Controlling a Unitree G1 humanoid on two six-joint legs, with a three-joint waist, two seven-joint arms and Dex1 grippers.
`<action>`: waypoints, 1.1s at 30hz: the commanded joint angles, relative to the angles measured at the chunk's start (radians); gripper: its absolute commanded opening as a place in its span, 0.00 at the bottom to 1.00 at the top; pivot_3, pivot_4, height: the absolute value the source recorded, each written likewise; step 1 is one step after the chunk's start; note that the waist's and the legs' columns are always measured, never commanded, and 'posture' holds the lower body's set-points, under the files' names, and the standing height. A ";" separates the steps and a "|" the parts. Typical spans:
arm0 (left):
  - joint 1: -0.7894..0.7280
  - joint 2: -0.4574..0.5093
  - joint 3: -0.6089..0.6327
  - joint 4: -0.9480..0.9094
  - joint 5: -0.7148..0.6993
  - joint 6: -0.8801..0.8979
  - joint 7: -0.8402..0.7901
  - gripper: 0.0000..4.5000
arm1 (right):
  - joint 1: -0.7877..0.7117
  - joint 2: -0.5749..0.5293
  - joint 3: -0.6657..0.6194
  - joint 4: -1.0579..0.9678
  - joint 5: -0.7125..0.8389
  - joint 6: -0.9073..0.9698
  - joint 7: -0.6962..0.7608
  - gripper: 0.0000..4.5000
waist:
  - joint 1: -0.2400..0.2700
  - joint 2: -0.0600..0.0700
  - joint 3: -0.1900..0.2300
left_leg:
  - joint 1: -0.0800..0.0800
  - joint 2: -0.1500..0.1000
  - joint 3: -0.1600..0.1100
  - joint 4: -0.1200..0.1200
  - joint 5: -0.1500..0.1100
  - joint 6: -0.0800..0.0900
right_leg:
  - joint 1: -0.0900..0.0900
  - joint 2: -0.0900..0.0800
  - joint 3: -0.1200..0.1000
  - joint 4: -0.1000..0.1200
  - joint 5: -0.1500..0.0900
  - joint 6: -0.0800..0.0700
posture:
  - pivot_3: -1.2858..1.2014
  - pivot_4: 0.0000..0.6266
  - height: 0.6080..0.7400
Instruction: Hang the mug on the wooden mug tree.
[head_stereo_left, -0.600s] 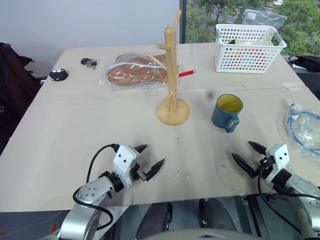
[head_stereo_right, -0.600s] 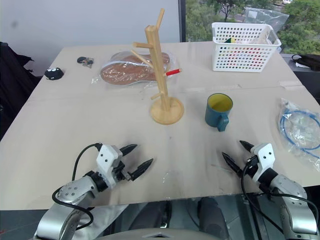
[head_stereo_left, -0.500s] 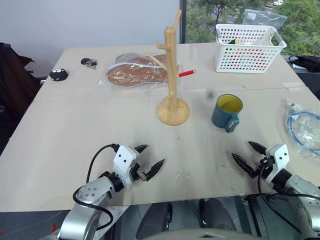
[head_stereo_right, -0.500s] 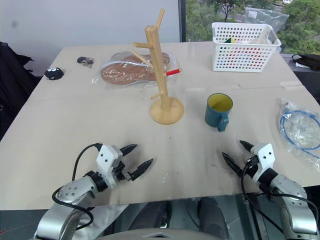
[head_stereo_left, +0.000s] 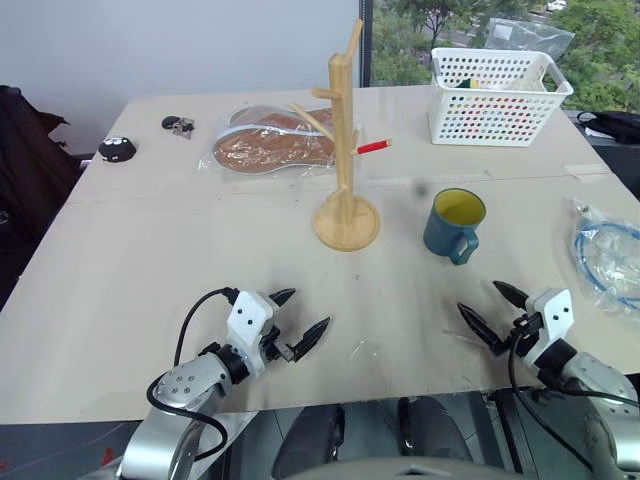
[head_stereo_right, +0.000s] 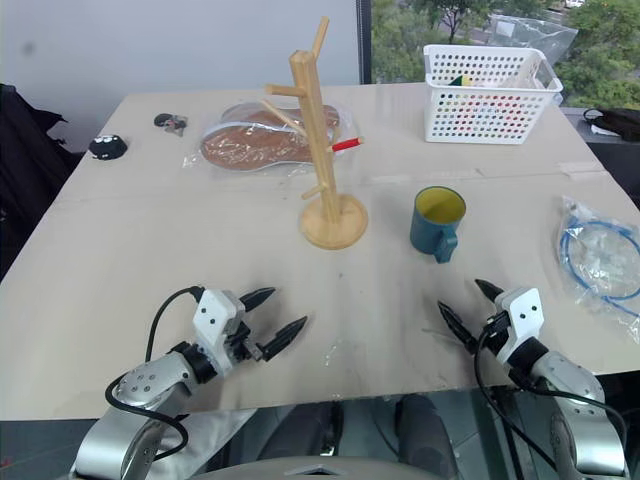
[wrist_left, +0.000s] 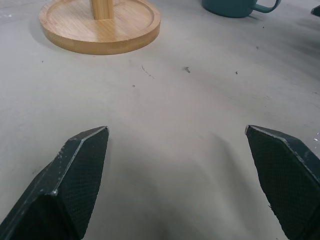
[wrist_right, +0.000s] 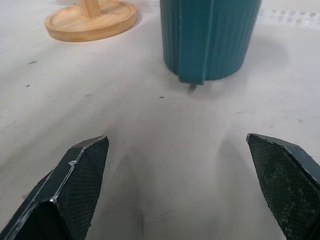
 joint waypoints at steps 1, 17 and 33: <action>-0.006 0.007 0.013 -0.024 -0.011 -0.012 -0.009 1.00 | -0.001 0.020 0.015 -0.082 0.004 0.015 -0.039 0.99 | 0.000 0.000 0.000 | 0.000 0.000 0.000 0.000 0.000 0.000 | 0.000 0.000 0.000 0.000 0.000 0.000 | 0.52 0.24 1.00; -0.038 0.032 0.043 -0.043 -0.056 -0.027 -0.070 1.00 | -0.077 0.118 0.081 -0.160 -0.066 0.107 -0.246 0.99 | -0.001 0.000 0.000 | -0.006 0.000 0.000 0.000 0.000 0.000 | -0.006 0.000 0.000 0.000 0.002 -0.001 | 0.52 0.24 1.00; -0.295 0.403 0.133 -0.141 -0.423 0.187 -0.468 1.00 | -0.227 0.252 0.064 -0.158 -0.214 0.269 -0.555 0.99 | -0.007 0.001 0.000 | -0.010 0.000 -0.002 0.000 0.003 -0.005 | -0.010 0.002 -0.002 0.001 0.003 0.001 | 0.52 0.24 1.00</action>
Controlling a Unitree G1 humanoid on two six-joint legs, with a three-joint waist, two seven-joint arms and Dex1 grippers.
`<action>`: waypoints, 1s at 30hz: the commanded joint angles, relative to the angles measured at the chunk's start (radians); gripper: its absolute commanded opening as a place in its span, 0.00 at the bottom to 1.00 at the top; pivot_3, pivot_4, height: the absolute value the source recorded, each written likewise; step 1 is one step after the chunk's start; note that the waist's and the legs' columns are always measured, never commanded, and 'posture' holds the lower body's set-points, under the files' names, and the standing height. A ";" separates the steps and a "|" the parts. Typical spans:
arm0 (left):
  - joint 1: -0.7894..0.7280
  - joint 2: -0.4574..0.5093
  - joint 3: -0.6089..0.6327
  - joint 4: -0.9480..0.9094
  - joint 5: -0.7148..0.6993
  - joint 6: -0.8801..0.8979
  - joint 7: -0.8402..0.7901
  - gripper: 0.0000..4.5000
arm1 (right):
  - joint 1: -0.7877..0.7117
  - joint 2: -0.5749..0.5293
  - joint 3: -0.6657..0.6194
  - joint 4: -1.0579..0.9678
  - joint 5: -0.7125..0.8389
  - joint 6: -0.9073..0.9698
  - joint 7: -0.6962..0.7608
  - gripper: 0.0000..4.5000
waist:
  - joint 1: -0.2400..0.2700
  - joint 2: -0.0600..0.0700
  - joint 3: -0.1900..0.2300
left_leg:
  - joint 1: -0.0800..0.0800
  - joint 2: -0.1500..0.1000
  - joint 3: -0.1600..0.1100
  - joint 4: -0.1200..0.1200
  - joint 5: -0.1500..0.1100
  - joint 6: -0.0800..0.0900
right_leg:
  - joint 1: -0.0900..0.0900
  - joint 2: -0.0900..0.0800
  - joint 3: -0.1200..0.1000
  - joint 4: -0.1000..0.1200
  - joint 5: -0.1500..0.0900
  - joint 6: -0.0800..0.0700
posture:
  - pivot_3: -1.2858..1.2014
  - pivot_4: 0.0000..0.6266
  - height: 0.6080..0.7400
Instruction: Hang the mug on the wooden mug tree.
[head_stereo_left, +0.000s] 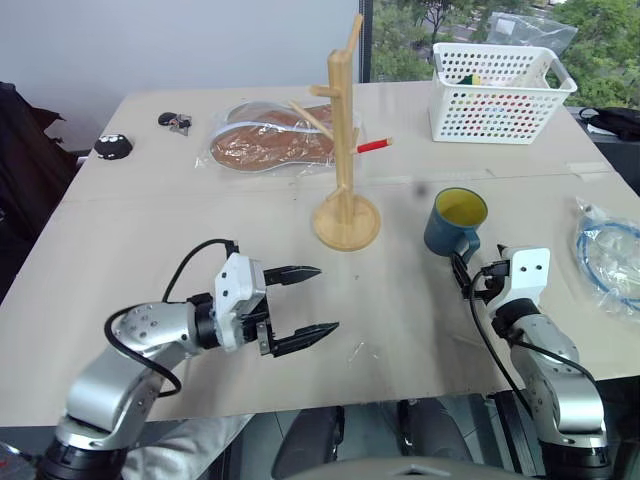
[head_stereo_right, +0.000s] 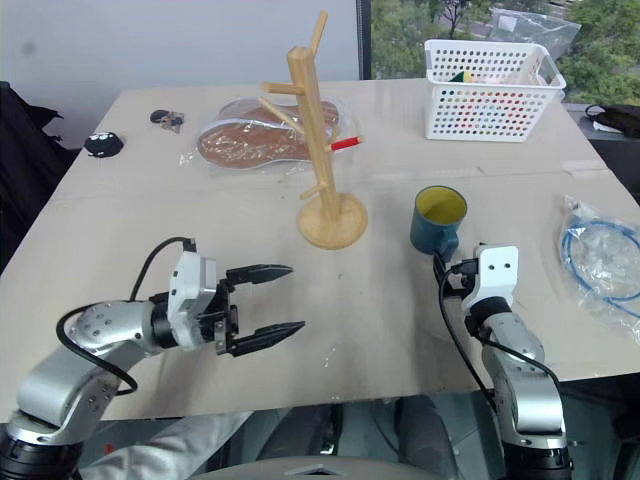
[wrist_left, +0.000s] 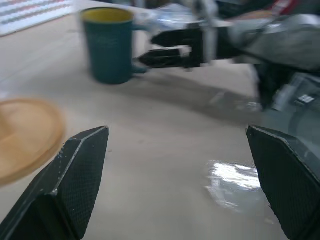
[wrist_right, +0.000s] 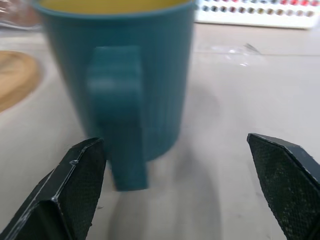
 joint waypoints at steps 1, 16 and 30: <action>-0.052 0.054 0.026 -0.034 -0.047 0.035 -0.049 1.00 | -0.017 0.019 -0.017 -0.030 -0.017 0.011 -0.045 0.99 | -0.001 0.000 0.000 | 0.000 0.000 0.000 0.000 0.000 0.000 | 0.000 0.000 0.000 0.000 0.000 0.000 | 0.52 0.24 1.00; -0.163 0.039 0.019 -0.031 -0.060 0.074 -0.019 1.00 | -0.115 0.086 -0.045 0.092 -0.072 -0.005 -0.157 0.99 | -0.002 0.000 0.000 | 0.000 0.000 0.000 0.000 0.000 0.000 | 0.000 0.001 0.001 0.001 0.000 0.000 | 0.52 0.24 1.00; -0.159 0.024 0.041 -0.018 -0.028 0.037 0.009 1.00 | -0.224 0.057 -0.047 0.255 -0.020 -0.142 -0.023 0.08 | -0.004 0.000 0.000 | 0.000 0.000 0.000 0.000 0.000 -0.001 | 0.000 0.002 0.002 0.001 0.000 0.000 | 0.52 0.24 1.00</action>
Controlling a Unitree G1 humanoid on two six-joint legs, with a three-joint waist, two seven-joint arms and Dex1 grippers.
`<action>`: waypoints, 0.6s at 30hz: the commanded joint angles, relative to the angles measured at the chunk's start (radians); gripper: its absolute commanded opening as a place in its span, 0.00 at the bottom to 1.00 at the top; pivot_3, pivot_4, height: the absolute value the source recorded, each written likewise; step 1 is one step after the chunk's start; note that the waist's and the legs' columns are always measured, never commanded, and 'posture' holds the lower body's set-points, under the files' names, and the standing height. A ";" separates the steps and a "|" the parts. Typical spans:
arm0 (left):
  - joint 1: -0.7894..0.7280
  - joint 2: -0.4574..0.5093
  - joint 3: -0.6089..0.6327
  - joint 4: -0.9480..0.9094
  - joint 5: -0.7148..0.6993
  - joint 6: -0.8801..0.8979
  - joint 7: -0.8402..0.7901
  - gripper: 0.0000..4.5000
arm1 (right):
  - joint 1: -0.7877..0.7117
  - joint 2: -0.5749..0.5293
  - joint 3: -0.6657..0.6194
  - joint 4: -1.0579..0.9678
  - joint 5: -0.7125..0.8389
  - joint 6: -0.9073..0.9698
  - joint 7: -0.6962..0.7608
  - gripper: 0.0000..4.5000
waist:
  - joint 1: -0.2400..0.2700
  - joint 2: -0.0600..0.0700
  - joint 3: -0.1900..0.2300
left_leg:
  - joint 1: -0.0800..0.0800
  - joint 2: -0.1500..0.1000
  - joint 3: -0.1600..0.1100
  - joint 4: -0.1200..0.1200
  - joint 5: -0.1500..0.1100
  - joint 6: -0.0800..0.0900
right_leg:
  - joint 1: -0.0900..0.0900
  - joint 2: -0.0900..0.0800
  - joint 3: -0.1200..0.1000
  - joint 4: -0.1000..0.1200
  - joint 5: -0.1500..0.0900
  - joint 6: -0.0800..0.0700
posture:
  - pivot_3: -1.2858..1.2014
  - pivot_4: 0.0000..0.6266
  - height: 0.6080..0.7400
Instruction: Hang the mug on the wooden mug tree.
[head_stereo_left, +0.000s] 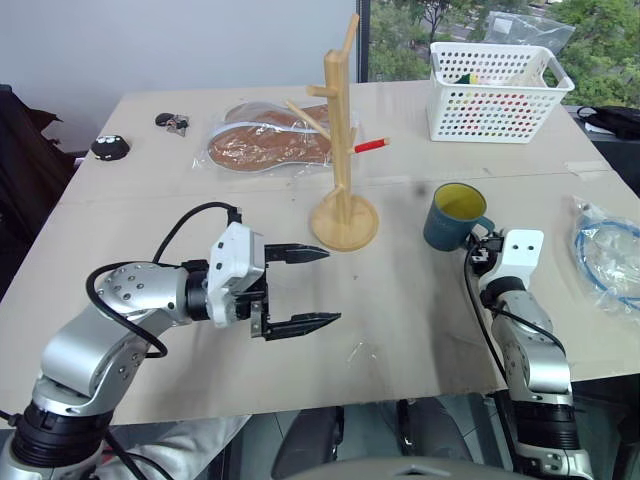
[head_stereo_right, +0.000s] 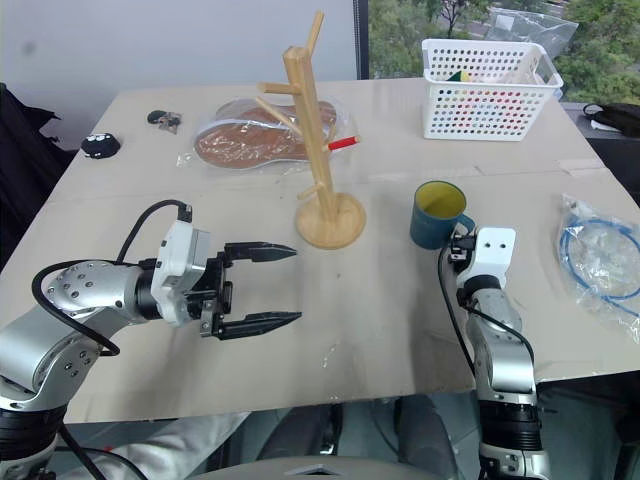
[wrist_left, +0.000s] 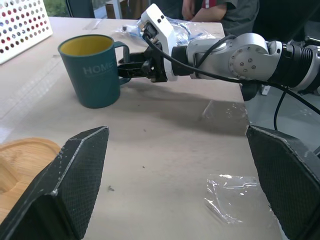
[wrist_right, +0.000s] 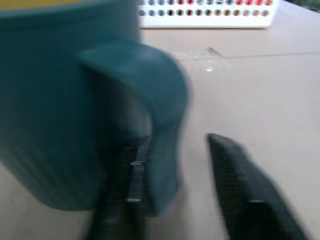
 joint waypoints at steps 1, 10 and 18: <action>-0.005 -0.009 0.039 -0.016 0.005 -0.026 0.015 1.00 | -0.037 -0.024 -0.011 0.013 0.024 -0.046 0.048 0.00 | 0.000 0.000 0.000 | 0.000 0.000 0.000 0.000 0.000 0.000 | 0.000 0.000 0.000 0.000 0.000 0.000 | 0.52 0.24 1.00; 0.034 -0.170 0.053 -0.039 -0.023 -0.055 0.162 1.00 | -0.153 -0.238 0.014 0.040 0.067 -0.018 0.327 0.00 | 0.000 0.001 0.000 | 0.000 0.000 0.001 0.001 0.000 0.000 | 0.000 0.000 0.001 0.000 0.000 0.000 | 0.52 0.24 1.00; 0.148 -0.490 0.000 -0.137 0.073 -0.174 0.453 1.00 | -0.632 -0.598 0.132 0.343 0.112 -0.257 1.004 0.00 | -0.004 0.000 0.001 | 0.000 0.001 0.003 0.002 0.000 0.001 | 0.001 0.000 0.001 0.000 0.001 0.000 | 0.52 0.24 1.00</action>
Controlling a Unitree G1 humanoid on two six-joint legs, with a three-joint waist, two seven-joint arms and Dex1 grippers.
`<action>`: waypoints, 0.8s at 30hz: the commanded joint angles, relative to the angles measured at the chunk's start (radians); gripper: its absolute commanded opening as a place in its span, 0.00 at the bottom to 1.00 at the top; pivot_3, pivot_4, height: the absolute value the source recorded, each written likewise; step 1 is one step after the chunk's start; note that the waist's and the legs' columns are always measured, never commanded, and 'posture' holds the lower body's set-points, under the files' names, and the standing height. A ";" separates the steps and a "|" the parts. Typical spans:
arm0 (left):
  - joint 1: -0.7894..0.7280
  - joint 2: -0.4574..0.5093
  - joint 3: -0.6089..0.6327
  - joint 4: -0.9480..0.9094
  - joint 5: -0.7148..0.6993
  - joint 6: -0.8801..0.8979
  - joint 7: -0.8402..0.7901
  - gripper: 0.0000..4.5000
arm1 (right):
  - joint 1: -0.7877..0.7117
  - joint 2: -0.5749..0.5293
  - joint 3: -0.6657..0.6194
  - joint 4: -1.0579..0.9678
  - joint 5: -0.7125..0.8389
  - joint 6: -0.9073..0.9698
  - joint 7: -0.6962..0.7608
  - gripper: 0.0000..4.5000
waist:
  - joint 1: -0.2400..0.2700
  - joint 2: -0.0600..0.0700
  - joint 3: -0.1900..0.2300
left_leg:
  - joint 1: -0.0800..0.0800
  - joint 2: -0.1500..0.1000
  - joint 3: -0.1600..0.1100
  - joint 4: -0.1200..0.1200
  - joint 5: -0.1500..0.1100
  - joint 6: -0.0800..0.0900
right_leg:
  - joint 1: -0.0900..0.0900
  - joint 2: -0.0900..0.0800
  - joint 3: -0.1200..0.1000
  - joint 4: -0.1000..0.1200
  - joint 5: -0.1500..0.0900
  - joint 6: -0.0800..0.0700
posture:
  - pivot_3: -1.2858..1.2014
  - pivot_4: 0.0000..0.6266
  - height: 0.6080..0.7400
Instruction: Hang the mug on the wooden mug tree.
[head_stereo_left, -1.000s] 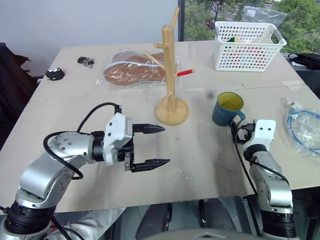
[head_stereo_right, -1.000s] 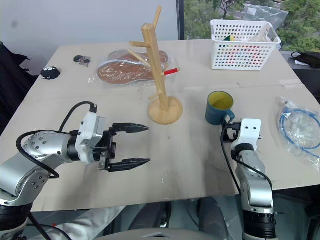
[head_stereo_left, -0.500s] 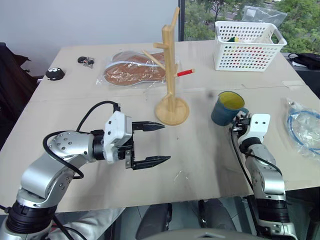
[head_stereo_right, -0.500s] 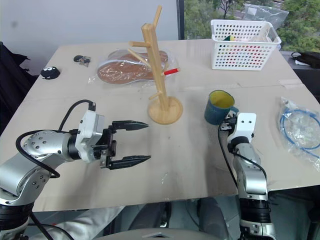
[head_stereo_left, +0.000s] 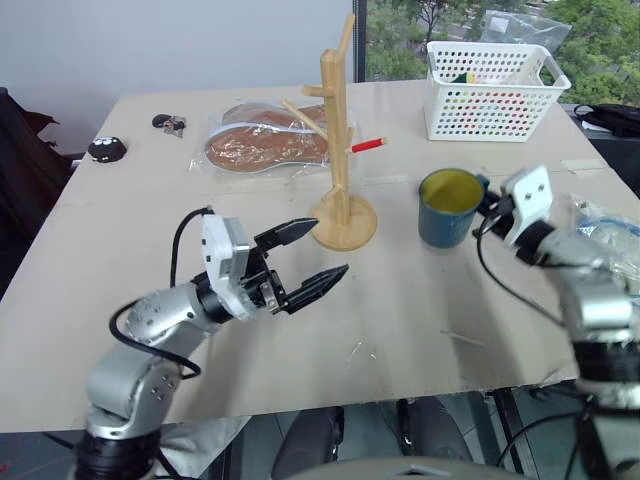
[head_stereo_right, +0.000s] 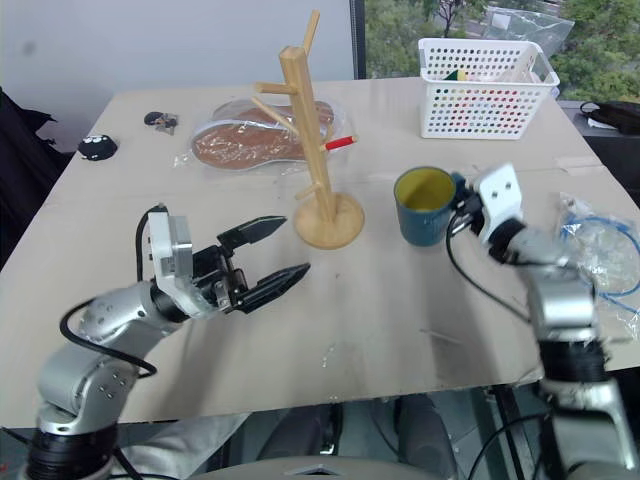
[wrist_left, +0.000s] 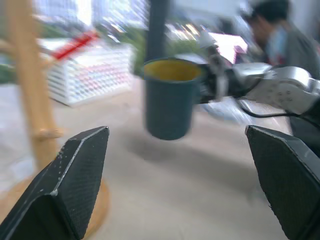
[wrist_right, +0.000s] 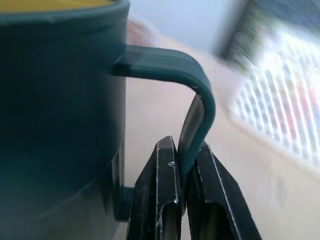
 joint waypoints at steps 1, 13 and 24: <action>0.033 -0.081 -0.036 -0.101 0.071 -0.077 0.116 1.00 | -0.225 -0.058 0.058 0.189 -0.006 -0.194 0.286 0.00 | 0.001 -0.001 0.000 | 0.000 0.000 0.001 0.000 0.000 0.000 | 0.000 0.000 0.000 0.000 0.000 0.000 | 0.52 0.24 1.00; 0.172 -0.203 -0.111 -0.217 0.371 -0.231 0.338 1.00 | -0.751 0.098 0.203 0.870 -0.143 -0.579 0.660 0.00 | 0.009 -0.002 0.001 | -0.002 -0.002 0.000 -0.001 0.000 0.000 | -0.002 -0.004 0.000 -0.002 0.000 0.000 | 0.52 0.24 1.00; 0.218 -0.204 -0.151 -0.168 0.415 -0.326 0.327 1.00 | -0.899 0.213 0.221 1.036 -0.255 -0.634 0.621 0.00 | 0.007 -0.001 0.002 | -0.004 -0.001 -0.001 -0.002 0.000 -0.001 | -0.005 -0.003 -0.001 -0.001 0.000 -0.001 | 0.52 0.24 1.00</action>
